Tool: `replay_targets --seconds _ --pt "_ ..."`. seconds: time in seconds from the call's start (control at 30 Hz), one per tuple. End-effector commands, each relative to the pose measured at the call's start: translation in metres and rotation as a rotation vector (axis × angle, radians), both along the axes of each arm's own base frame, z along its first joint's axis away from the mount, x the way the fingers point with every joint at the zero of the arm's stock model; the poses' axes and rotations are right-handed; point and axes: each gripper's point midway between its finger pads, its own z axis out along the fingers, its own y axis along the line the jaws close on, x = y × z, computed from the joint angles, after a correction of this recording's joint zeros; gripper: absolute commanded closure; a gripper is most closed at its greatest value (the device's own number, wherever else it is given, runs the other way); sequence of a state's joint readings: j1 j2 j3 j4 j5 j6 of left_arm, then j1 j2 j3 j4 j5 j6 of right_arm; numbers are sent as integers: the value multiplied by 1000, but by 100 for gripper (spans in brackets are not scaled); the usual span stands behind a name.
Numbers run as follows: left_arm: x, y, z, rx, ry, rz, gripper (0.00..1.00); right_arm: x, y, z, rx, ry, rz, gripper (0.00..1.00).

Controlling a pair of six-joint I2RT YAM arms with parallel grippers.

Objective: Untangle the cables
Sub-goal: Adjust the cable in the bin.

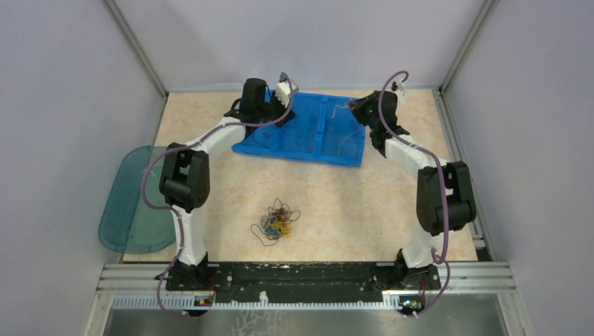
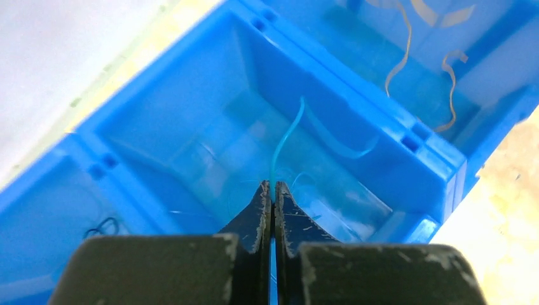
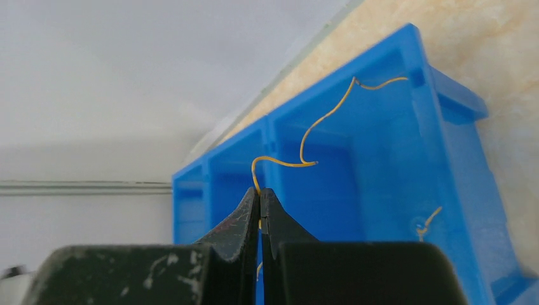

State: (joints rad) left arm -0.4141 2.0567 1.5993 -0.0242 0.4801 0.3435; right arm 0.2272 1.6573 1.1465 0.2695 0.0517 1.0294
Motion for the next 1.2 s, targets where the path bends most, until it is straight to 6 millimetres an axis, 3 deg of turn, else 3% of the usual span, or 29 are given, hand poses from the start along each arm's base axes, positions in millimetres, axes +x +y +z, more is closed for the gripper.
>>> replay_targets --seconds 0.0,0.17,0.3,0.47,0.53,0.6,0.7,0.77,0.93,1.17 --pt "9 13 48 -113 -27 75 100 11 4 -3 -55 -18 16 100" --pt "7 17 35 -60 -57 61 100 12 7 -18 -112 6 30 100" --pt "6 6 13 19 -51 21 99 16 18 -26 -169 25 61 100" --pt "8 -12 1 36 -44 -15 94 21 26 -40 -275 57 84 100" --pt "9 -20 -2 37 -36 -33 77 21 27 -45 -316 68 92 100" --pt "9 -26 0 40 -28 -40 39 21 28 -50 -352 79 99 100" --pt "11 -26 10 42 -35 -31 14 20 29 -55 -395 92 114 98" --pt "9 -22 21 53 -61 -31 7 19 28 -55 -420 96 119 93" --pt "-3 -10 54 73 -63 -24 0 20 26 -49 -490 99 137 75" --pt "-40 13 110 26 15 -33 0 8 20 -25 -544 96 148 61"
